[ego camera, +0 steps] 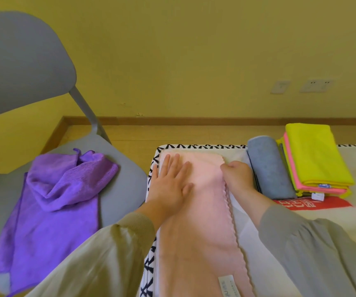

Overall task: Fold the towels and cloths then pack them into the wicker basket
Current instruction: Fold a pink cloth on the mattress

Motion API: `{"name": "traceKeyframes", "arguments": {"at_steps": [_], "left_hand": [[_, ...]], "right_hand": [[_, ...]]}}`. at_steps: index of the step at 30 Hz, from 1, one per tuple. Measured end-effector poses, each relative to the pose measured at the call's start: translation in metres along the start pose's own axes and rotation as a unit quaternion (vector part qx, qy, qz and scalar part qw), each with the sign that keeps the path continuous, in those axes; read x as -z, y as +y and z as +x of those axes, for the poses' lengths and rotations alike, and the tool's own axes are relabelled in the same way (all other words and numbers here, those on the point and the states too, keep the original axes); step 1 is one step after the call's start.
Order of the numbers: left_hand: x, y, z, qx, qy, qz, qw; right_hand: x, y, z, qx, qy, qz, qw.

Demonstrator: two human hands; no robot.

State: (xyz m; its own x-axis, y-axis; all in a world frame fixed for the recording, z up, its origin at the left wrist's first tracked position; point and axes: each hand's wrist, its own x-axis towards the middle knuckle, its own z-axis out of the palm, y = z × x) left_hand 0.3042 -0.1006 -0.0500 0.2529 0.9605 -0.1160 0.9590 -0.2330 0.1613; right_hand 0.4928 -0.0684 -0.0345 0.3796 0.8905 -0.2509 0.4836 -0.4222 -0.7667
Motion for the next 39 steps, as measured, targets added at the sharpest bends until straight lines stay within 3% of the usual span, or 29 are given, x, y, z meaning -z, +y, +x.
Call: {"name": "traceKeyframes", "arguments": {"at_steps": [4, 10, 13, 16, 22, 25, 30, 34, 39], "left_hand": [[-0.003, 0.002, -0.002, -0.017, -0.017, 0.017, 1.000], [-0.013, 0.000, -0.006, -0.005, -0.038, 0.025, 0.999], [-0.017, 0.000, -0.007, -0.003, -0.031, 0.021, 0.999], [-0.023, -0.001, -0.006, 0.000, -0.018, 0.037, 0.999], [-0.031, 0.000, -0.008, -0.007, 0.004, 0.053, 0.999], [-0.032, -0.003, -0.009, -0.007, 0.023, 0.040, 0.999], [-0.034, -0.004, -0.010, -0.009, 0.047, 0.020, 0.999], [-0.036, -0.004, -0.011, -0.013, 0.055, 0.017, 0.998], [-0.038, -0.006, -0.010, -0.009, 0.065, 0.017, 0.998]], "right_hand": [[0.001, 0.008, 0.003, 0.020, 0.029, -0.020, 0.999], [-0.001, 0.006, 0.009, -0.034, -0.041, -0.132, 0.990], [-0.001, -0.007, 0.011, -0.065, -0.062, -0.122, 0.989], [-0.003, -0.015, 0.023, -0.040, -0.050, -0.128, 0.990], [-0.011, -0.018, 0.035, 0.026, -0.026, 0.032, 0.999], [-0.012, -0.017, 0.039, 0.006, -0.012, 0.099, 0.995], [-0.008, -0.001, 0.039, 0.006, -0.111, 0.150, 0.982], [-0.012, 0.011, 0.045, 0.036, -0.007, 0.057, 0.998], [-0.017, -0.005, 0.043, 0.078, 0.029, -0.045, 0.996]]}}
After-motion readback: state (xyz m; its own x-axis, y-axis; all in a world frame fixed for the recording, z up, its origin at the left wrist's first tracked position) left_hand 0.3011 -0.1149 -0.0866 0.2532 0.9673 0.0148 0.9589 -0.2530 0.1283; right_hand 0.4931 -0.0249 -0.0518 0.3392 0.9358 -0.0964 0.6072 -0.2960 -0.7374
